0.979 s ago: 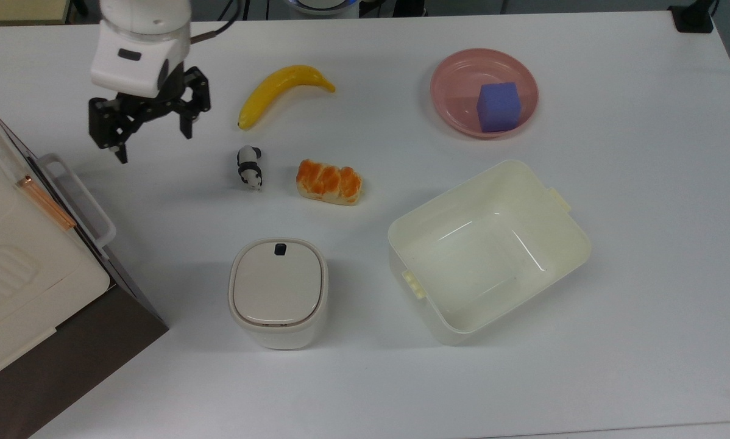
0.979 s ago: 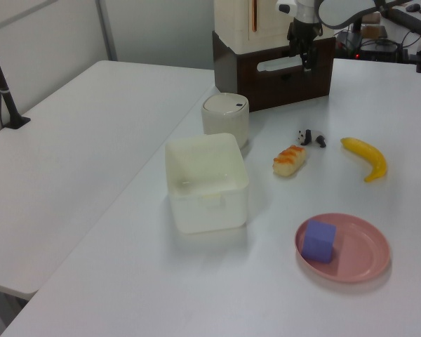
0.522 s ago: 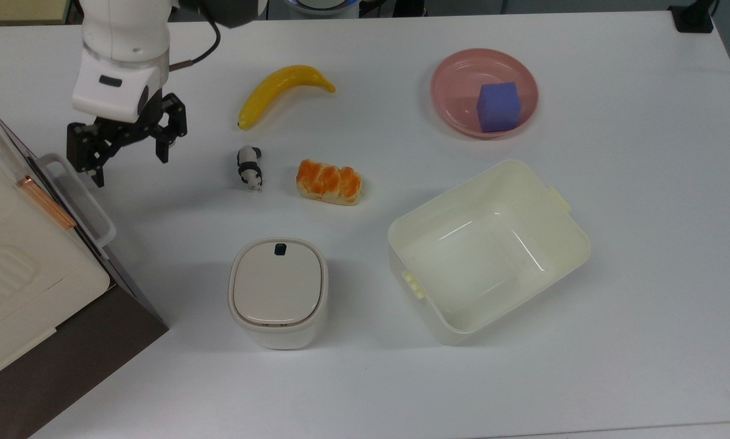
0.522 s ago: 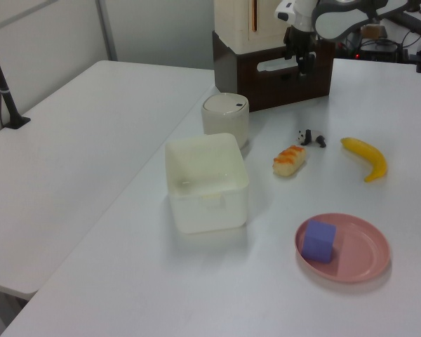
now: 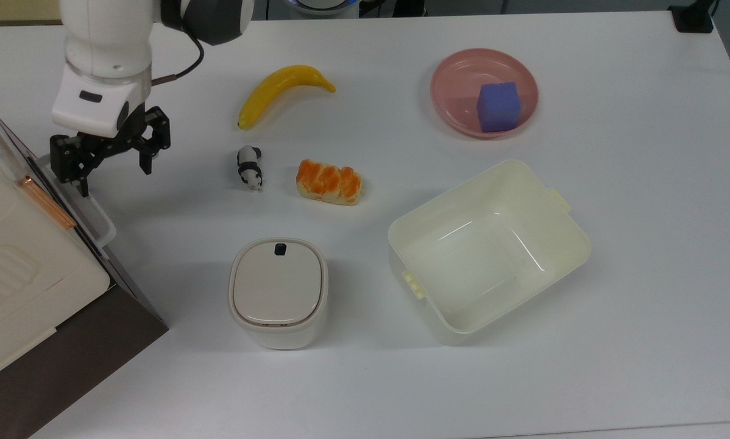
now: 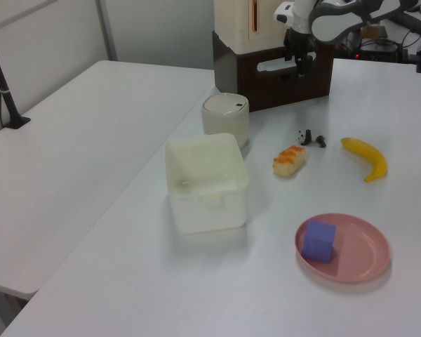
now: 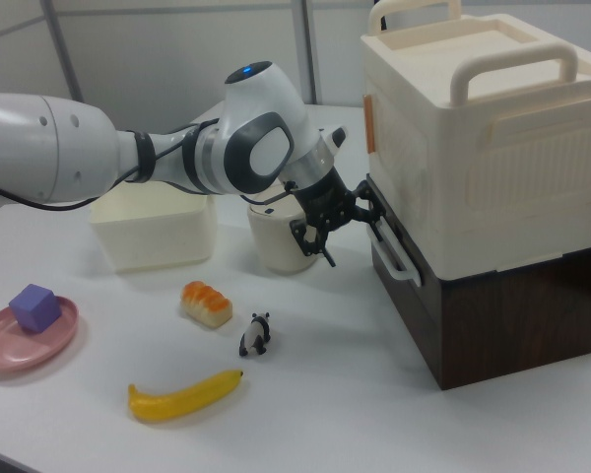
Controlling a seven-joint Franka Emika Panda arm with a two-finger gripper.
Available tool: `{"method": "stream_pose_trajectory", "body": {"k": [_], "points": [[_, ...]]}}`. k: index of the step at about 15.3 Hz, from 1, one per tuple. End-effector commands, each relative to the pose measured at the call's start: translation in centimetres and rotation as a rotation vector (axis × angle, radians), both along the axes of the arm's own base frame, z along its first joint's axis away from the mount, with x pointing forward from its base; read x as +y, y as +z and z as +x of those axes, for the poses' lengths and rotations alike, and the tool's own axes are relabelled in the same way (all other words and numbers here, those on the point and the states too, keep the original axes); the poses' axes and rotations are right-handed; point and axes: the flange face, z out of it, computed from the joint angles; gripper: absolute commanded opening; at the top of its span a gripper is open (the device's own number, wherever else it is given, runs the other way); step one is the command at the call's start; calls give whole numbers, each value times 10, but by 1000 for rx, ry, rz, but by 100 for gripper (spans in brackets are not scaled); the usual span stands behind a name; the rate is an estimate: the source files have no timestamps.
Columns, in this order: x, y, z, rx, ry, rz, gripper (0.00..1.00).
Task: Slide the drawer open
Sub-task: 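Lower the open gripper onto the white drawer handle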
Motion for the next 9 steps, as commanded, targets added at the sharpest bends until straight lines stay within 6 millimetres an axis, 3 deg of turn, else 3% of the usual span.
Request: {"method": "stream_pose_trajectory", "body": {"k": [1,5,9], "points": [[-7,-1,12,-22,-3,-28,85],[-11,2,13,-27,-3,-37,75],[-13,3,19,-18,21,-89,75]]}}
